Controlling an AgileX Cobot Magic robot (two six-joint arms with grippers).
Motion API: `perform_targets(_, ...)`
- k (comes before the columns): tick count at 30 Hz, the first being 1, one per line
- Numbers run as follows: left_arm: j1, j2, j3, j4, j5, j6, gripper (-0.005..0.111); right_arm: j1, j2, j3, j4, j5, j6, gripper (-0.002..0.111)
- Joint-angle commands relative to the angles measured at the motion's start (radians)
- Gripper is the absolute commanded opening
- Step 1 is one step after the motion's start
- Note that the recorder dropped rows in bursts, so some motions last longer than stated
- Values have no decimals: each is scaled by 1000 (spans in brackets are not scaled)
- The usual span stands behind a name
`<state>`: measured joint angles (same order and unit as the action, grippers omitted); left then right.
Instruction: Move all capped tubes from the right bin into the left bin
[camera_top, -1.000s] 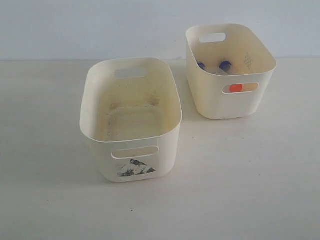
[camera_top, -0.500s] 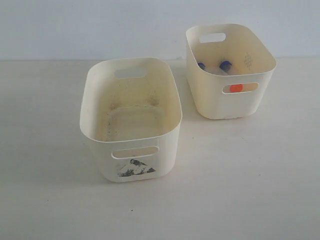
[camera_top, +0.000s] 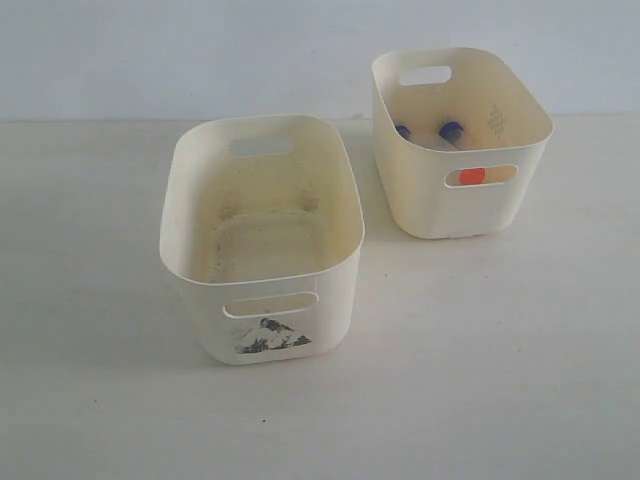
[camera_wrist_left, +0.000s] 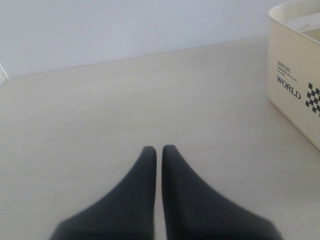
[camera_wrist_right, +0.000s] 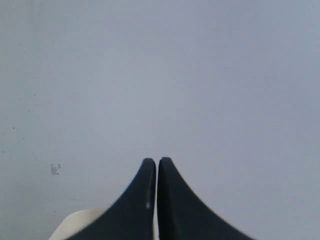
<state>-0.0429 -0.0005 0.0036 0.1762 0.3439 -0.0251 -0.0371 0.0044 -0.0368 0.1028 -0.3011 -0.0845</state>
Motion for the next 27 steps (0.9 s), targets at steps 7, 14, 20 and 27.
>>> perform_targets(7,-1,0,-4,0,-4,-10,4,-3,353,-462,1,521,-100,1)
perform_targets(14,-1,0,-4,0,-4,-10,4,-3,565,-557,1,476,-102,1)
perform_targets(20,-1,0,-4,0,-4,-10,4,-3,613,-557,1,350,-96,1)
perform_targets(27,-1,0,-4,0,-4,-10,4,-3,650,-557,1,240,-73,1)
